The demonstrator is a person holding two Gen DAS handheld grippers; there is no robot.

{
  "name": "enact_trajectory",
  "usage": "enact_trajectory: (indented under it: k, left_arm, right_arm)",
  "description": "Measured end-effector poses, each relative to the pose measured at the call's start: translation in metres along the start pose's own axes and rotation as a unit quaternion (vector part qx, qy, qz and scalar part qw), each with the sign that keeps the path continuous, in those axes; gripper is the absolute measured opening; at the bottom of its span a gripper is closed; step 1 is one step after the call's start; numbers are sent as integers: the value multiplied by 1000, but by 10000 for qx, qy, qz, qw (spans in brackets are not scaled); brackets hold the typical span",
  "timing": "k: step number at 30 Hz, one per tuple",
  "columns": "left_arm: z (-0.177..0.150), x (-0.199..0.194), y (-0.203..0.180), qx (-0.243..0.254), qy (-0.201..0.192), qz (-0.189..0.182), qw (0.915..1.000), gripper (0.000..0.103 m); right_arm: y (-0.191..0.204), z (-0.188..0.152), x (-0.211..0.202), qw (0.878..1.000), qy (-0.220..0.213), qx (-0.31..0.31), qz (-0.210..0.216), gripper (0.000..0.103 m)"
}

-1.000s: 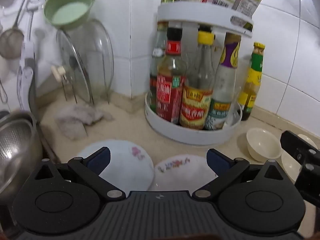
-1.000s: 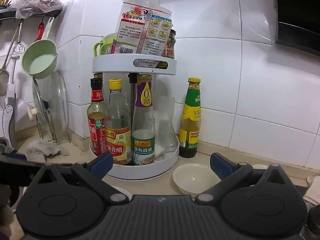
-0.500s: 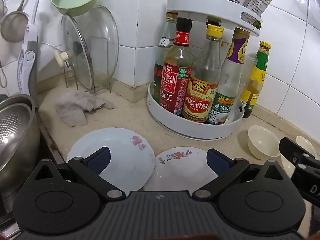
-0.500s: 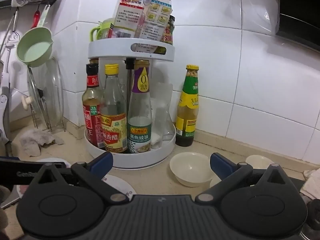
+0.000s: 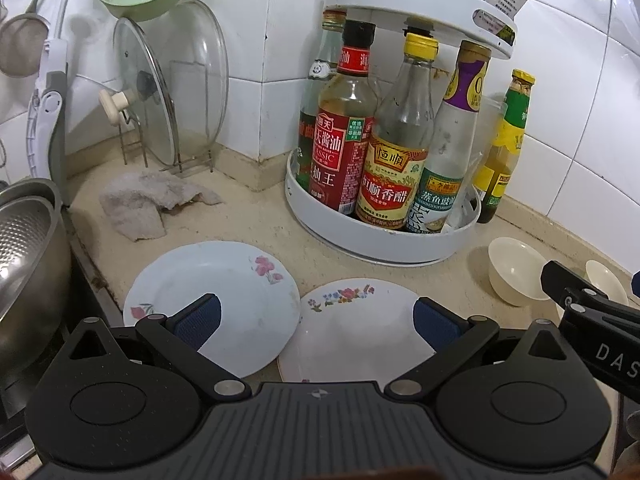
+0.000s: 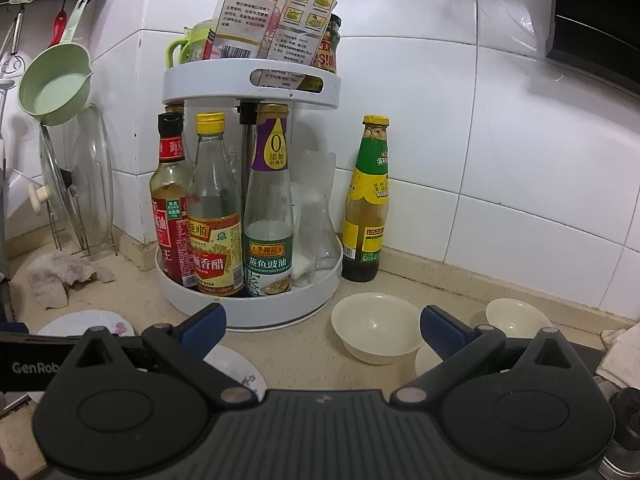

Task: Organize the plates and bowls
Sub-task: 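Move both grippers toward the plates lying on the counter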

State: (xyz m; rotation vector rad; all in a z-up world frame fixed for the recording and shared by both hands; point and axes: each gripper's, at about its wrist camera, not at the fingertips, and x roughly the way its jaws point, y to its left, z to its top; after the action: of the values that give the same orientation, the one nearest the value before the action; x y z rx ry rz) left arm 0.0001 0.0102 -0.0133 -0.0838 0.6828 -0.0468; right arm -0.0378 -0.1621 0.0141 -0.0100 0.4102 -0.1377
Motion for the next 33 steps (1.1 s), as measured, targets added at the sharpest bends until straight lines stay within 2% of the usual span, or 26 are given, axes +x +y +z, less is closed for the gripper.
enact_trajectory:
  k: [16, 23, 33]
  left_arm:
    - [-6, 3, -3, -20, 146, 23, 9999, 103]
    - [-18, -7, -7, 86, 7, 147, 9999, 102]
    - [-20, -10, -8, 27, -10, 28, 10000, 100]
  right_arm:
    - [-2, -7, 1, 9998, 140, 111, -34, 102]
    - [-3, -14, -6, 9997, 194, 108, -40, 102]
    - [-8, -20, -12, 9992, 237, 334, -17, 102]
